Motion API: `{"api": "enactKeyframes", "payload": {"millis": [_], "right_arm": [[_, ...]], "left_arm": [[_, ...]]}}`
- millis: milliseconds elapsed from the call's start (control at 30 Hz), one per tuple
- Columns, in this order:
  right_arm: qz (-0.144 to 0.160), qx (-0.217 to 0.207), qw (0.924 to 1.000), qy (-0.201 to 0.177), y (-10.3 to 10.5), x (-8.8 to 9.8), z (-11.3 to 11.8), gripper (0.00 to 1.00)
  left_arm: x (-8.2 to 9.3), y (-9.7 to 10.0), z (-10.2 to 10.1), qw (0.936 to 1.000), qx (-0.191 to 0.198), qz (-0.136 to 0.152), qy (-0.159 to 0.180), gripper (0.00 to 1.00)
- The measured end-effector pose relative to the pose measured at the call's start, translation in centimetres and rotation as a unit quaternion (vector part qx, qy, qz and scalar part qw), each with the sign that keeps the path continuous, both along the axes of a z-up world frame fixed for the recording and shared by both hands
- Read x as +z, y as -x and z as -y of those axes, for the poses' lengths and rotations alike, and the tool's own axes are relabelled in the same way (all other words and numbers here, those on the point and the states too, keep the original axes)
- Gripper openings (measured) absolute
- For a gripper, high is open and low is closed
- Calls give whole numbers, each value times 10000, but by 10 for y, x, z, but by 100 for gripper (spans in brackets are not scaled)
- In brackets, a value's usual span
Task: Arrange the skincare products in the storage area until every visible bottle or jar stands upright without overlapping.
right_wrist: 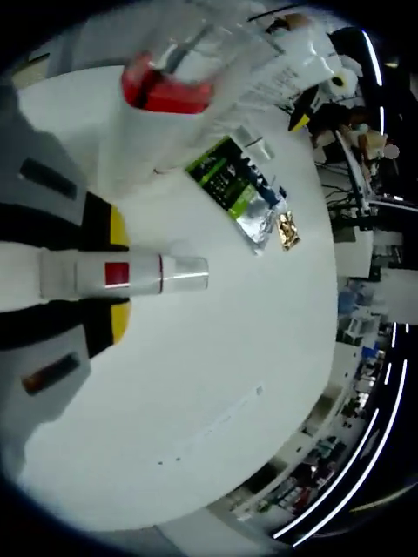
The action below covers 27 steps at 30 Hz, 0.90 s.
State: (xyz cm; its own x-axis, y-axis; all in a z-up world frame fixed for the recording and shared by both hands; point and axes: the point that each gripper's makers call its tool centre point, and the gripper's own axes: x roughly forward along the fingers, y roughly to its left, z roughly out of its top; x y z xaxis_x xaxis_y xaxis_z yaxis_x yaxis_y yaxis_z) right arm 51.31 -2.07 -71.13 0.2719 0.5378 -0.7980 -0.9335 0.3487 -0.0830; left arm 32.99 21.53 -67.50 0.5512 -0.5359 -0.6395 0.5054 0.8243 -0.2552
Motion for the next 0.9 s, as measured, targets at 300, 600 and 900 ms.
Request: {"api": "enactKeyframes", "payload": {"millis": [300,600,900], "right_arm": [[84,-283,9996,0,14,9,28,19],[123,-651,9978,-100,37,17,53,19],[214,-913,9954,-190,67,25,73,19]], "left_arm": [[8,2,8,9999,-127,69,15,89],[15,6,17,9996,-250,126,81,89],[20,12,24,9992,-330,162,125,89]]}}
